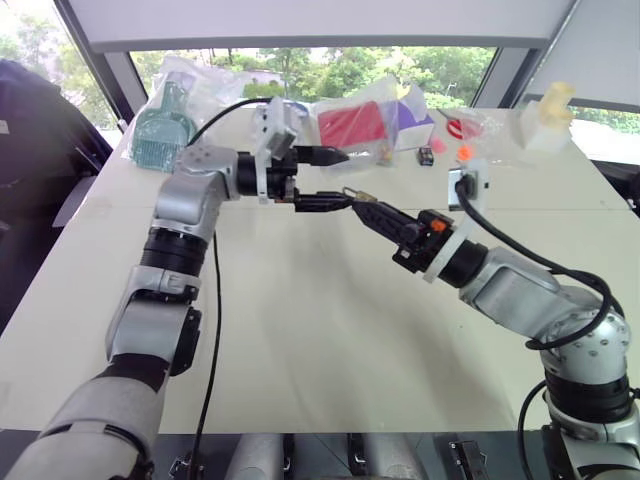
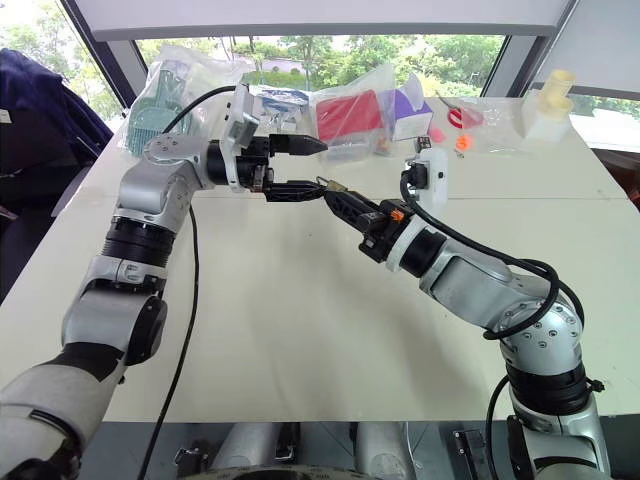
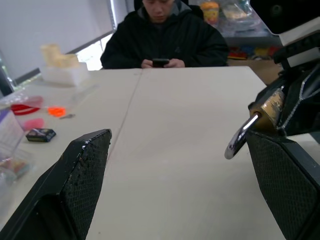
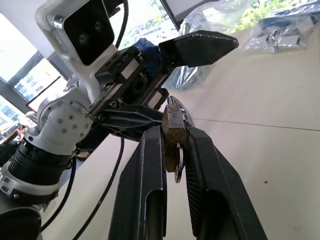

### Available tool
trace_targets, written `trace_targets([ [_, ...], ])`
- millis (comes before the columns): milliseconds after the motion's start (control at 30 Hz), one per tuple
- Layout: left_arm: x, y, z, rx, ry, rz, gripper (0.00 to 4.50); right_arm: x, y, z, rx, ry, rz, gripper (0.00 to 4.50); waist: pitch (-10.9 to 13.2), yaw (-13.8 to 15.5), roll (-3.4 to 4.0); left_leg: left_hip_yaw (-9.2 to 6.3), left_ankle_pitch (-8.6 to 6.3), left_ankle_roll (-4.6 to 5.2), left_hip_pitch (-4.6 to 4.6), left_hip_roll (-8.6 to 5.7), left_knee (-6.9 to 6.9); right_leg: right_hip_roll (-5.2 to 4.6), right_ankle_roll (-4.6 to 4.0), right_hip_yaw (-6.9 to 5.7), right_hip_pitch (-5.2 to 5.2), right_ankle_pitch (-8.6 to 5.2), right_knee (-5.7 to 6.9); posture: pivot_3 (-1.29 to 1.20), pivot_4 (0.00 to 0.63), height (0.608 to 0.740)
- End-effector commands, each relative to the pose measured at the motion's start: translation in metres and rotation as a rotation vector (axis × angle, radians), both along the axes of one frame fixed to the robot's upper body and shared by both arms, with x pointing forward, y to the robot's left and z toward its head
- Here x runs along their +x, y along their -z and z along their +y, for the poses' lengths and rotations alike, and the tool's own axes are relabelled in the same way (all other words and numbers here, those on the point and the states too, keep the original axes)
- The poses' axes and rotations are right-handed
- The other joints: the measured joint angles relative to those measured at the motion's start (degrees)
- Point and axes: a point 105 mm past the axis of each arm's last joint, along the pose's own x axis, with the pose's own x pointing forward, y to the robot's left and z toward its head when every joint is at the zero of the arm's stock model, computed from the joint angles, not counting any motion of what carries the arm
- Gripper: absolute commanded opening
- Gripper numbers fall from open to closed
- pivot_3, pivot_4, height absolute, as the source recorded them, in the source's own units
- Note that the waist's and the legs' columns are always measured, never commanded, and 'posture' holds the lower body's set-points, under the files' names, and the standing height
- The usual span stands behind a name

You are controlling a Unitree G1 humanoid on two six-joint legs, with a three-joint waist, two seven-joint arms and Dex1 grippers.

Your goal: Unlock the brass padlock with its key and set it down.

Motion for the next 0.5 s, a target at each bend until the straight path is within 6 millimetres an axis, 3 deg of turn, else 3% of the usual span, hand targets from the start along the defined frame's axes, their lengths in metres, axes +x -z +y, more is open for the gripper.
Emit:
trace_targets([
  [33,-0.017,-0.004,-0.005,0.016,0.108,0.025,4.41,-0.002,-0.021,-0.003,0.037,0.023,-0.09,0.03,0.0,0.01,0.0,0.0,0.0,0.0,0.0,0.0,0.0,0.0,0.0,0.0,0.0,0.0,0.0,0.0,0.15,0.74],
  [500,0.007,-0.022,-0.007,-0.057,-0.042,-0.05,4.41,-0.008,-0.018,0.003,0.022,-0.024,-0.09,0.03,0.0,0.07,0.0,-0.01,0.0,0.0,-0.01,0.0,0.0,-0.01,0.0,0.0,0.0,0.0,-0.01,0.0,0.15,0.74],
])
